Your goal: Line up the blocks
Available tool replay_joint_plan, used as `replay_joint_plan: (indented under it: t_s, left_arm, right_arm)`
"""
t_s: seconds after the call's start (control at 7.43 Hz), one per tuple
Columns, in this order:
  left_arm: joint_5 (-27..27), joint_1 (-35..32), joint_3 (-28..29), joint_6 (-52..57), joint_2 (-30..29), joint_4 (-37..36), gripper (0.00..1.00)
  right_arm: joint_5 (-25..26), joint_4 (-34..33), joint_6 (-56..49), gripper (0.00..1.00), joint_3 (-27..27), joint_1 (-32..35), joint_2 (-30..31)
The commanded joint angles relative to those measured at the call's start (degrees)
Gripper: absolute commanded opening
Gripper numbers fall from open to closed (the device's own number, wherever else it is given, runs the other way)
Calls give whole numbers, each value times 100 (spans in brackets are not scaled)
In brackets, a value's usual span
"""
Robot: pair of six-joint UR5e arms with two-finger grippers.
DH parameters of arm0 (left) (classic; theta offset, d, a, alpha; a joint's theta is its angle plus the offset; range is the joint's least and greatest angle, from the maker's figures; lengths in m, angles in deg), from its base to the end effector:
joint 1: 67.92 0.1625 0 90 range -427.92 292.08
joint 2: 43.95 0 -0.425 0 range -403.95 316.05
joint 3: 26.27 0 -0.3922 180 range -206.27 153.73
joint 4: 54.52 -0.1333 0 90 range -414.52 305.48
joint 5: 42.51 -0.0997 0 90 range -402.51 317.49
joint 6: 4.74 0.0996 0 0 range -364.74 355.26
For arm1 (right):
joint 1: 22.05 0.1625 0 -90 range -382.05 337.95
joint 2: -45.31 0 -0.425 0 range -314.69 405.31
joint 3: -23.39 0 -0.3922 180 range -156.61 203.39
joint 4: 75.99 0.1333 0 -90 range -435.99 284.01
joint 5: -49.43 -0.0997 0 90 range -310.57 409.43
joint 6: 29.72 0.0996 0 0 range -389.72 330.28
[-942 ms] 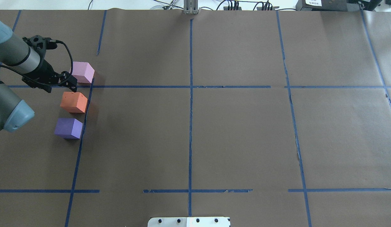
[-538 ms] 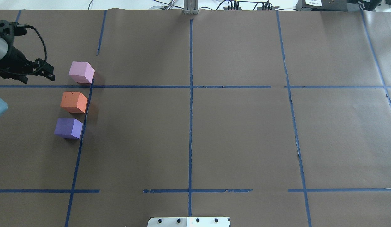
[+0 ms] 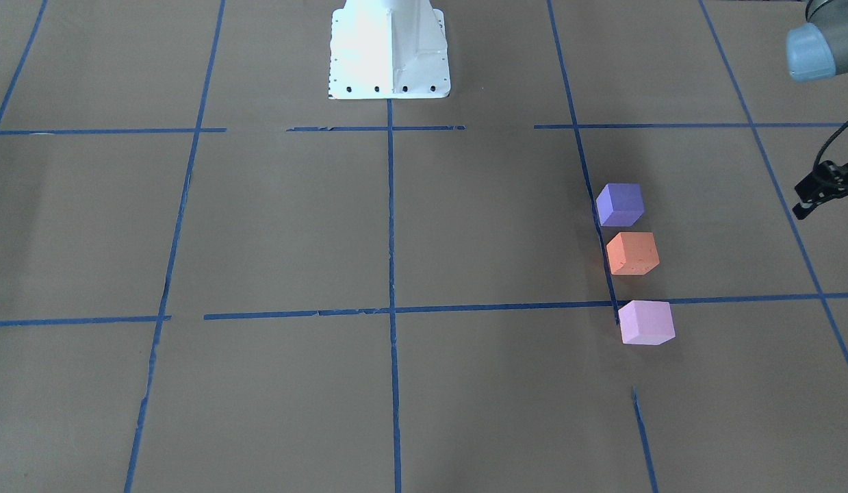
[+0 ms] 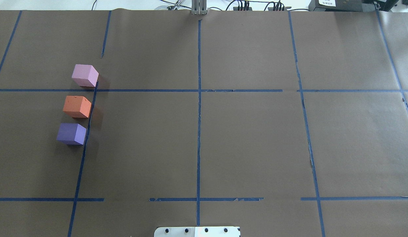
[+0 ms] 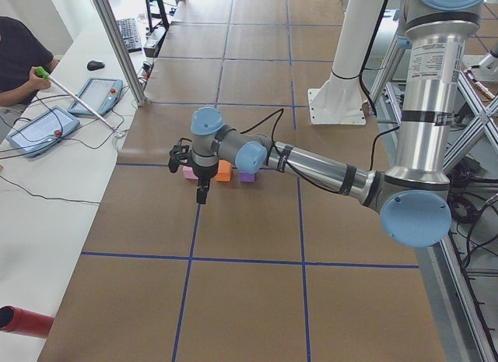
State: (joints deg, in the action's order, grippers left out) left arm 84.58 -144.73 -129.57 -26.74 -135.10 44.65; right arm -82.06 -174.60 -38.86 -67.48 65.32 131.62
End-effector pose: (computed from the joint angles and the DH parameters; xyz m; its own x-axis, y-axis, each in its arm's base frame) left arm 0.0454 -0.5147 0.5224 0.7473 0.0527 -0.6624 0.0764 0.9834 0.1645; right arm 0.0437 -0.5150 0.6369 0.7336 -0.1461 0.6637 0.1644 0.9858 0.0352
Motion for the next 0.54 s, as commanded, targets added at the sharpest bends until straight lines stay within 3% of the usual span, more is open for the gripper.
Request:
replay_joint_plan:
  t_s: [0.0, 0.4]
  left_arm:
    - [53, -745, 29, 1343, 570, -13, 100]
    - [325, -1459, 134, 2110, 1379, 372, 100]
  right_arm:
    - [0, 0, 0, 100, 0, 0, 0]
    - [0, 0, 0, 100, 0, 0, 0]
